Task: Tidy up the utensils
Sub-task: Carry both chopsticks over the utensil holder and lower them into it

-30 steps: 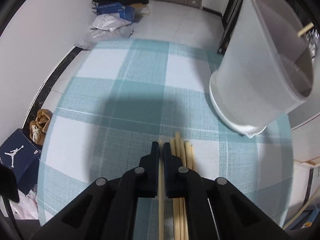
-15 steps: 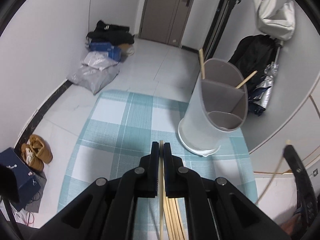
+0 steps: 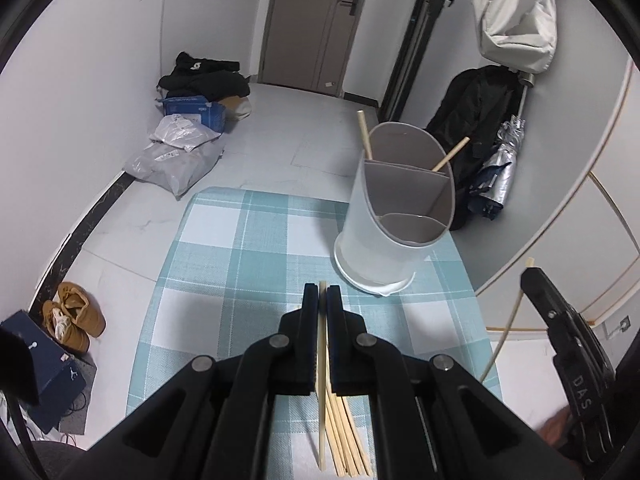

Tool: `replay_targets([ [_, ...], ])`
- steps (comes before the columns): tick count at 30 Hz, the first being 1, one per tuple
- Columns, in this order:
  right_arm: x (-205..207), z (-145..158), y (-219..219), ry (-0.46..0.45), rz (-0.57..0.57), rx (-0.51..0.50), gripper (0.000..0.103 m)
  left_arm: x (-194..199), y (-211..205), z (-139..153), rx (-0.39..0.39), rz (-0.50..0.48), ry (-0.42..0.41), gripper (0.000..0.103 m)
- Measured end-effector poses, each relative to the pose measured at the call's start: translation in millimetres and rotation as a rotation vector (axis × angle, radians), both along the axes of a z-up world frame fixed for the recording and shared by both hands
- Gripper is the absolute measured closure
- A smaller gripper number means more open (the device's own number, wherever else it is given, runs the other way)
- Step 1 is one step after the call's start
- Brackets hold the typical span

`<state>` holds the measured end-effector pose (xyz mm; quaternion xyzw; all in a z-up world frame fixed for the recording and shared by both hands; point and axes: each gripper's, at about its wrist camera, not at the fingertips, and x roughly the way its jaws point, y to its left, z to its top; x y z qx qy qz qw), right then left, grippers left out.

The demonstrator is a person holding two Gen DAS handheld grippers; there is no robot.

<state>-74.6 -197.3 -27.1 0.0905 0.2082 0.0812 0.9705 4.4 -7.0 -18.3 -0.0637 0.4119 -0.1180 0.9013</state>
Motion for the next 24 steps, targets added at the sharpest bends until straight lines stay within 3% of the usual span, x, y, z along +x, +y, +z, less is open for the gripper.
replay_targets([
  [5, 2.3, -0.2, -1.5, 0.004, -0.004, 0.004, 0.098, -4.5, -7.4, 6.2, 0.001, -0.062, 0.014, 0.102],
  [11, 7.3, 0.5, -5.5, 0.017, -0.013, 0.029, 0.098, -8.7, -21.1, 28.6, 0.007, -0.132, -0.028, 0.102],
  [24, 34.0, 32.0, -26.3, -0.025, -0.051, 0.074, 0.098, 9.4, -45.5, 69.2, -0.025, -0.218, -0.054, 0.102],
])
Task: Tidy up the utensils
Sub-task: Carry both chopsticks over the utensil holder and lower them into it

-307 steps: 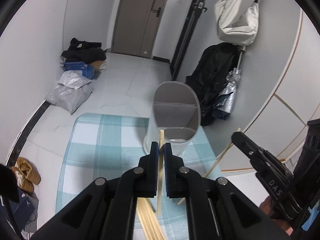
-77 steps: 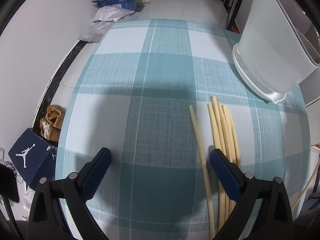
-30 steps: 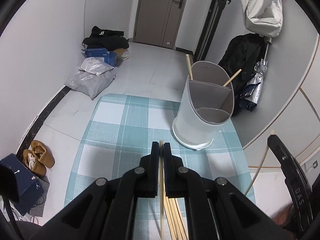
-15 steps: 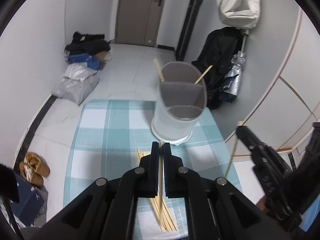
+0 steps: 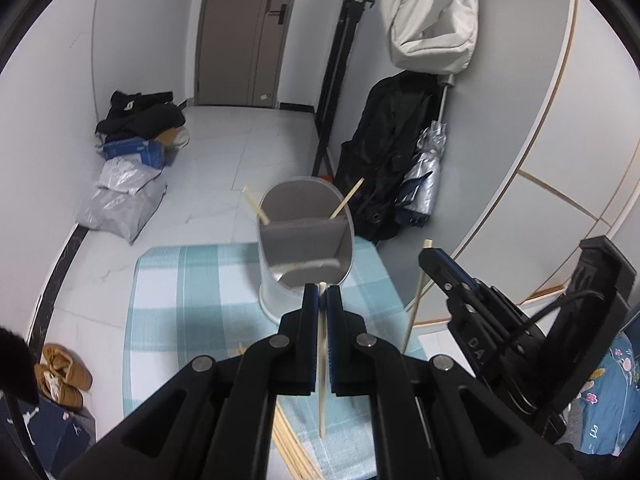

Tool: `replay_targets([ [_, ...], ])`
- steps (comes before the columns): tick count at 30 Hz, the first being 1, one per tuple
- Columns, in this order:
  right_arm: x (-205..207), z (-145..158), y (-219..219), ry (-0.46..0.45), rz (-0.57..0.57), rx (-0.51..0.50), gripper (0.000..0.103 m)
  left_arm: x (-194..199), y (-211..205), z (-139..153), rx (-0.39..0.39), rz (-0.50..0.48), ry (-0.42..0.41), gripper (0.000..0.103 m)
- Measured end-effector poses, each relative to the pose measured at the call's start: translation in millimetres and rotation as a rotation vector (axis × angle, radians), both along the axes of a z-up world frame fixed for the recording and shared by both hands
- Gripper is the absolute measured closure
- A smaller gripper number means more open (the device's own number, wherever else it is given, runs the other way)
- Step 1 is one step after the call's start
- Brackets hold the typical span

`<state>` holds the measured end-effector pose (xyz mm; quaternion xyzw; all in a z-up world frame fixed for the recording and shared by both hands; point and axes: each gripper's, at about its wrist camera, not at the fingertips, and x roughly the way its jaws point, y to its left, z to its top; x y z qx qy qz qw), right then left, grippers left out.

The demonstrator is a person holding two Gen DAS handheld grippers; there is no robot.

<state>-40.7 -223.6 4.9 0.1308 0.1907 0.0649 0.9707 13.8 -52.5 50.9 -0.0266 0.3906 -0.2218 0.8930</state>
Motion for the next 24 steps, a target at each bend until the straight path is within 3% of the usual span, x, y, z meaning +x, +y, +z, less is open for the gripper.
replay_targets([
  [13, 52.1, 73.2, -12.4, -0.130, -0.009, 0.011, 0.098, 56.0, -1.7, 56.4, -0.130, -0.028, -0.011, 0.102],
  [24, 123.4, 109.2, -10.9, -0.226, 0.003, 0.016, 0.098, 119.8, 0.1, 84.9, -0.140, -0.026, -0.064, 0.102],
])
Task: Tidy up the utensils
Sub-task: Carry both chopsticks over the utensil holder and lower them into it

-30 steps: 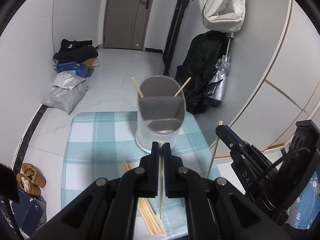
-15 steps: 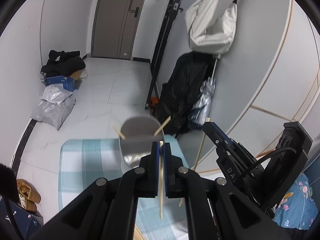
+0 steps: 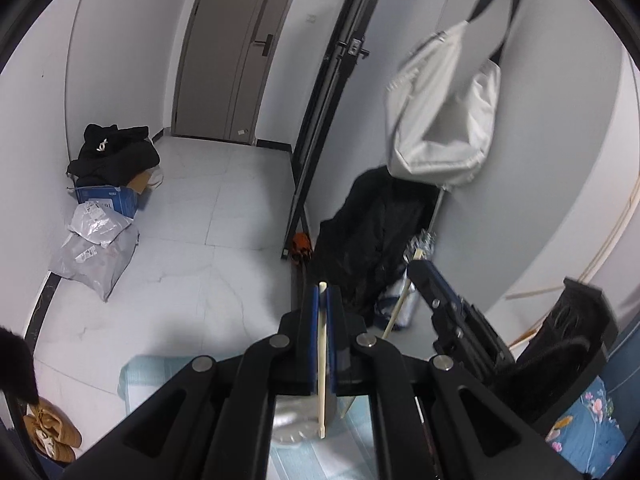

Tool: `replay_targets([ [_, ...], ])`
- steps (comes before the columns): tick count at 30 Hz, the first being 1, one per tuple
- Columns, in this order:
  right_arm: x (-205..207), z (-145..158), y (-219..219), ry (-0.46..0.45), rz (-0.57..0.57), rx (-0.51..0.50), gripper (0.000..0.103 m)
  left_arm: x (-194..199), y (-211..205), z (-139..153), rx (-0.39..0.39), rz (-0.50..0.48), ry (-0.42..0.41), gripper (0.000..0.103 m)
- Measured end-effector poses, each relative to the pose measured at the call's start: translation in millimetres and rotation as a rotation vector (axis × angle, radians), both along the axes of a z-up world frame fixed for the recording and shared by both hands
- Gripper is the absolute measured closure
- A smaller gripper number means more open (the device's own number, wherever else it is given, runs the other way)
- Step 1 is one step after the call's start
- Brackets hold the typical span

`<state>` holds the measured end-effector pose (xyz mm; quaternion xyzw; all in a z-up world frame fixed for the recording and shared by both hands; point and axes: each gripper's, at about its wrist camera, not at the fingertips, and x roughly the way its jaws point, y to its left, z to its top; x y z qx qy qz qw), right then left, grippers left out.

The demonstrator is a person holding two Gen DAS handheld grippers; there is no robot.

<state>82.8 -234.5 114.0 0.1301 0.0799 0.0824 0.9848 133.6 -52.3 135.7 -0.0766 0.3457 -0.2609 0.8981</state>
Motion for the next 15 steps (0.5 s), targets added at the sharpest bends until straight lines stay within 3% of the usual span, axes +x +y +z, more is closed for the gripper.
replay_targets([
  [5, 30.5, -5.8, 6.0, -0.005, -0.028, 0.003, 0.098, 25.9, -1.5, -0.7, 0.015, 0.016, -0.024, 0.102],
  [15, 59.6, -36.0, 1.9, -0.012, -0.113, 0.050, 0.098, 49.4, 3.0, -43.0, 0.057, 0.054, 0.010, 0.102],
])
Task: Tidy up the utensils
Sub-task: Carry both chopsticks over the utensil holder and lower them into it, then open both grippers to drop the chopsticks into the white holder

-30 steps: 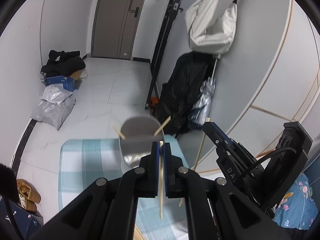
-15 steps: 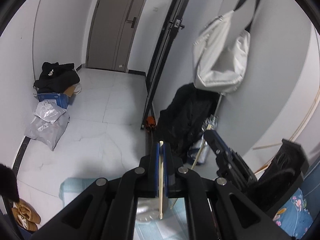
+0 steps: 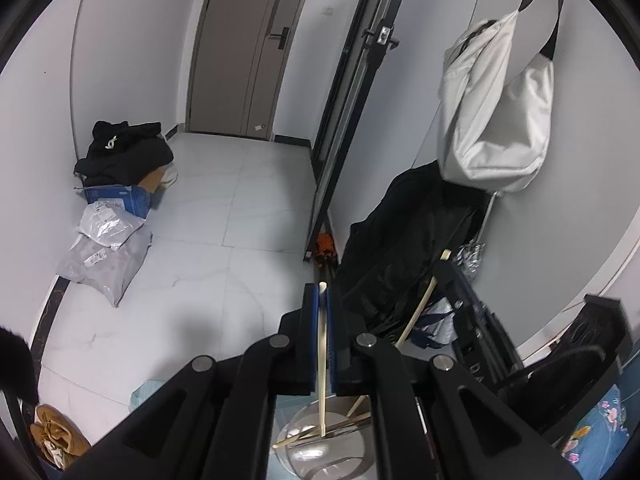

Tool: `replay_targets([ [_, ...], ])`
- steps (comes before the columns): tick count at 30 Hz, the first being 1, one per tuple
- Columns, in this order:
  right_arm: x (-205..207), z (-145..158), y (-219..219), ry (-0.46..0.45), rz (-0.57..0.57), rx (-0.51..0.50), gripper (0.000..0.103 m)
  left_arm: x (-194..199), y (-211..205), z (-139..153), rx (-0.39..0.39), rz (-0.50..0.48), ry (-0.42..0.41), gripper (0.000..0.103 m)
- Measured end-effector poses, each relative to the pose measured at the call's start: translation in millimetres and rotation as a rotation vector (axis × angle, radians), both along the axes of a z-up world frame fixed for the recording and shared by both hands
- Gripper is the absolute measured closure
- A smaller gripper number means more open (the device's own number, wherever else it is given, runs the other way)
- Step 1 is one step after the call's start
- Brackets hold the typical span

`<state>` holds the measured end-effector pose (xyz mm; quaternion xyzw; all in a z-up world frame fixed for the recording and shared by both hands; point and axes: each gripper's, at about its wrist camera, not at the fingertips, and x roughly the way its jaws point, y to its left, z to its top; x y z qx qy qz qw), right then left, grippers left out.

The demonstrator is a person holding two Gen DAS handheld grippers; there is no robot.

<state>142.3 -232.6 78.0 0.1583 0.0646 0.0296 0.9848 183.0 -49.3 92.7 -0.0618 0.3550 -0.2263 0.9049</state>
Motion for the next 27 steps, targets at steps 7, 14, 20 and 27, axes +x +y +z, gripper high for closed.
replay_targets([
  [7, 0.8, -20.1, 0.0, 0.025, -0.022, -0.031, 0.097, -8.9, 2.6, 4.4, -0.001, 0.015, -0.075, 0.102],
  [14, -7.4, -21.2, 0.8, 0.038, -0.017, -0.036, 0.097, -5.6, 0.0, 6.1, 0.000, 0.007, -0.123, 0.102],
  [20, -18.8, -26.5, 4.8, 0.059, 0.021, -0.075, 0.097, -14.6, -1.8, -9.3, 0.011, -0.016, -0.100, 0.102],
  [27, -40.2, -37.1, 17.6, 0.097, 0.124, -0.153, 0.097, -31.6, -4.3, -17.3, 0.041, -0.054, -0.086, 0.102],
])
